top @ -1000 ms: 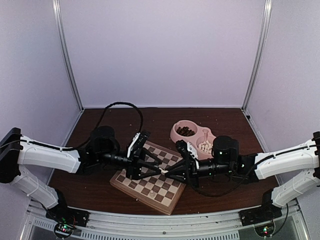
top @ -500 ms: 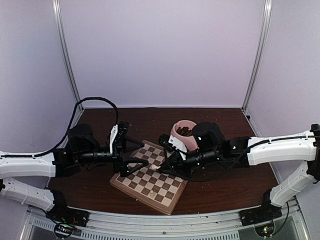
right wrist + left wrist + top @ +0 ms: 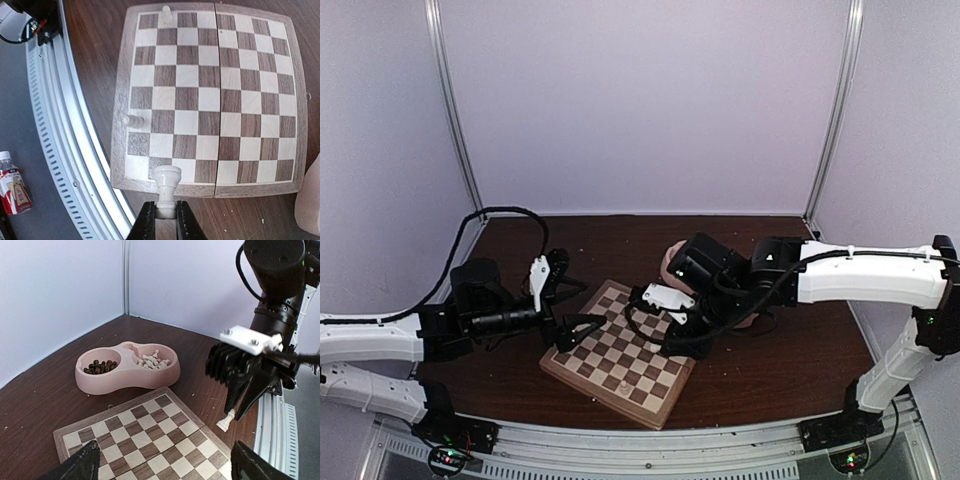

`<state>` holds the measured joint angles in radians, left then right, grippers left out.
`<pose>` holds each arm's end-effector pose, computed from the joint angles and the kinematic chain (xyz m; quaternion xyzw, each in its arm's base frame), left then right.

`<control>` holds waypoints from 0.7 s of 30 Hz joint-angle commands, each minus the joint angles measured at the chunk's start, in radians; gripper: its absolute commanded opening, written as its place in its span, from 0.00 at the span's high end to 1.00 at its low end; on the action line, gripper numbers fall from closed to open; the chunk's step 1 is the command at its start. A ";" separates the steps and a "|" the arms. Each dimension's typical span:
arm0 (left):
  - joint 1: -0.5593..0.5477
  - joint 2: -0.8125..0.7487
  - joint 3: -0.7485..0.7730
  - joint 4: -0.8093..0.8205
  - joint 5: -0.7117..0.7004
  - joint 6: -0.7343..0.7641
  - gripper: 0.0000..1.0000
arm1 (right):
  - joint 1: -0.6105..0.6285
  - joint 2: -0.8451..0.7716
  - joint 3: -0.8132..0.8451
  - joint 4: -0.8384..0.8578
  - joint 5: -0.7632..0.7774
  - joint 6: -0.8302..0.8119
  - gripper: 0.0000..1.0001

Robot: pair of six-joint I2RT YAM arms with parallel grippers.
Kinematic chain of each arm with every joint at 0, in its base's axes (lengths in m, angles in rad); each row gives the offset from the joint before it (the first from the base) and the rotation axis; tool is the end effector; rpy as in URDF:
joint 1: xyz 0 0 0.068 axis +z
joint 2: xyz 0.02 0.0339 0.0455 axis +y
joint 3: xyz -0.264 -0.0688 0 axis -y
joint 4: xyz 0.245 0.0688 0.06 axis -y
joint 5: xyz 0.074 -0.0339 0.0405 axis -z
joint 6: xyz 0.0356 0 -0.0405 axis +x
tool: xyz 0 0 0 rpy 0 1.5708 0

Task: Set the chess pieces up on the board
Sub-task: Place the rook at h1.

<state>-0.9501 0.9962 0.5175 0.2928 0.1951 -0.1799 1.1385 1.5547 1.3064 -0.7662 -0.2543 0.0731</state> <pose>0.1274 -0.1900 0.2554 0.3454 0.6866 -0.4035 0.4965 0.1281 0.2991 0.2833 -0.5144 0.8040 0.2553 0.1545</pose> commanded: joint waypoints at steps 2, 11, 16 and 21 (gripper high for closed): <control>-0.001 -0.054 -0.018 0.002 -0.096 0.031 0.11 | 0.013 0.049 0.036 -0.124 0.138 -0.041 1.00; -0.001 -0.148 -0.050 -0.040 -0.326 -0.002 0.13 | 0.055 0.100 0.070 -0.169 0.130 -0.044 1.00; 0.000 -0.195 -0.080 -0.070 -0.572 -0.082 0.10 | 0.129 0.200 0.151 -0.246 0.174 -0.060 1.00; 0.016 -0.244 -0.108 -0.081 -0.721 -0.121 0.04 | 0.179 0.310 0.240 -0.336 0.224 -0.106 1.00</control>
<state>-0.9497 0.7860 0.4259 0.2119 -0.3401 -0.2474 1.2850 1.8023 1.4830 -0.9997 -0.1043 0.0063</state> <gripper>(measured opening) 0.951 0.126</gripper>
